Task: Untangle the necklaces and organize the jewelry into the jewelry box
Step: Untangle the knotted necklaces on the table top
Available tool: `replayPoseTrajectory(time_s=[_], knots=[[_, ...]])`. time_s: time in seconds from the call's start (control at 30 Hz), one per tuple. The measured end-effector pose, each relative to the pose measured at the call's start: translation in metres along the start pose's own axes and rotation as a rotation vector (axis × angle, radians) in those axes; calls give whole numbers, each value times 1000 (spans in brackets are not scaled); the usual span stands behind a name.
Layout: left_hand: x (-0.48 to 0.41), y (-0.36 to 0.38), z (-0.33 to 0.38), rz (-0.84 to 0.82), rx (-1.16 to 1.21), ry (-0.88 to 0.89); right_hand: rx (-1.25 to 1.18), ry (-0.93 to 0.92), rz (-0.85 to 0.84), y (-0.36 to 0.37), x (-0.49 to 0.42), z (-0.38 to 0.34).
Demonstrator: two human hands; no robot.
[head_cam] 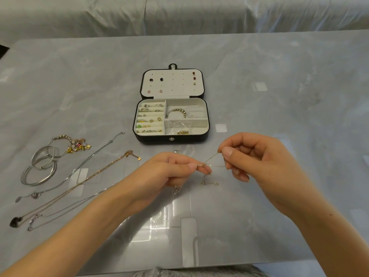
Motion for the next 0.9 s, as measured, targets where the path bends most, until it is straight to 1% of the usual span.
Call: replayPoseTrajectory(time_s=[0.13, 0.3, 0.4, 0.5, 0.6, 0.73, 0.83, 0.9], knots=[[1, 4, -3, -50, 67, -48, -10, -24, -30, 4, 10, -5], [-1, 4, -6, -46, 9, -27, 13, -122, -9, -3, 11, -12], [-1, 2, -5, -24, -75, -6, 93, -202, 8, -7, 0, -16], [-7, 1, -7, -5, -89, -32, 261, -255, -15, -1, -21, -13], [-14, -8, -16, 72, -107, -95, 406, -259, -66, 12, -43, 5], [-18, -22, -25, 185, -80, -195, 532, -279, -83, 27, -62, 31], [-20, -28, -24, 259, -158, -180, 624, -334, -53, 30, -66, 38], [-21, -30, -25, 293, -219, -166, 667, -400, 5, 25, -59, 37]])
Point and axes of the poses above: each hand's wrist, its own x-axis away from the middle knuckle, its own y-axis out of the palm, z = x × y, the point moved 10 cm from there along -x, towards the middle knuckle, and after that the axes turned 11 degrees about z, right-handed, at the moved point
